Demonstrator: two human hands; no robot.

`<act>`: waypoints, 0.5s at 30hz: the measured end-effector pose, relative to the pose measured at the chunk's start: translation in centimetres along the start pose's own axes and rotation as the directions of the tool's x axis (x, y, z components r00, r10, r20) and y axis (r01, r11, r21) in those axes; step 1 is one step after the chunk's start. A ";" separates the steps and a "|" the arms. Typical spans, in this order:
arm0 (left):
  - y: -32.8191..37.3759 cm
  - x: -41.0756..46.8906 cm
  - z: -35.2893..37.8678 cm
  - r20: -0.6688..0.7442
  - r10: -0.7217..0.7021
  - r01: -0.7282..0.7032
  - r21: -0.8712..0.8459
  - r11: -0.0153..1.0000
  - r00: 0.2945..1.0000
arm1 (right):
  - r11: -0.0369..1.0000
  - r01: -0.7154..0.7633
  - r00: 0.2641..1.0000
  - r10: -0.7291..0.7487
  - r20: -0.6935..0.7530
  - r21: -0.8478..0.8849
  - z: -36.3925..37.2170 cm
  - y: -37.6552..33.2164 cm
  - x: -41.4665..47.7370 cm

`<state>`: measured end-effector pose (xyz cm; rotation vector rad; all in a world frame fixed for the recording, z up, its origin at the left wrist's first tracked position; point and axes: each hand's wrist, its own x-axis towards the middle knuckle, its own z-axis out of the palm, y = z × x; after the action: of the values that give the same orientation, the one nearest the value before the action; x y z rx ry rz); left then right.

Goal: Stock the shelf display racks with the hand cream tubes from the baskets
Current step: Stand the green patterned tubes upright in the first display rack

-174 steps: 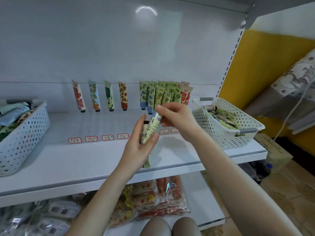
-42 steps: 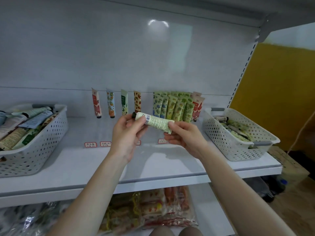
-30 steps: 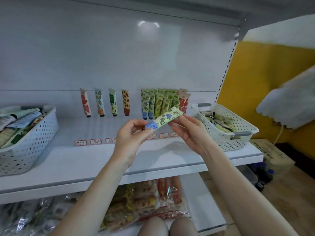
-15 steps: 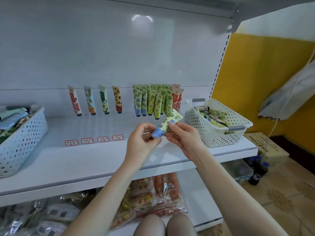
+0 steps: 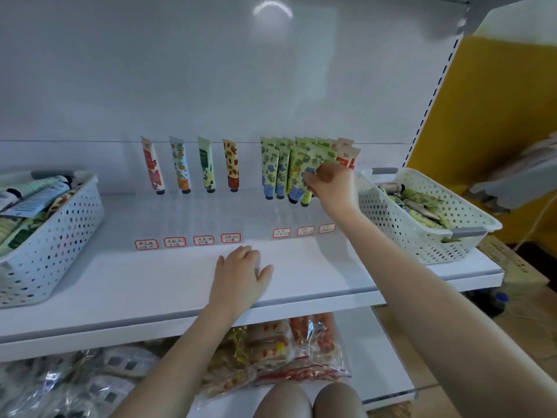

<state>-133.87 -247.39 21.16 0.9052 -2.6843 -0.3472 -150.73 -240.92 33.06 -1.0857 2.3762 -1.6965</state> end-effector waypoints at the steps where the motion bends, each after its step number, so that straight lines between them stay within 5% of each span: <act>1: -0.1 0.0 0.2 -0.010 0.005 -0.005 0.007 1.000 1.000 | 1.000 0.009 1.000 -0.009 0.001 -0.014 0.6 -0.1 0.4; 15: -0.3 0.3 0.9 -0.087 0.007 -0.001 0.063 0.998 0.996 | 0.989 0.011 0.990 0.011 0.141 -0.149 6.4 0.6 2.0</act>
<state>-134.20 -247.69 20.27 0.9111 -2.6299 -0.2186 -150.05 -247.18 30.65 -1.1828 2.4446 -1.4076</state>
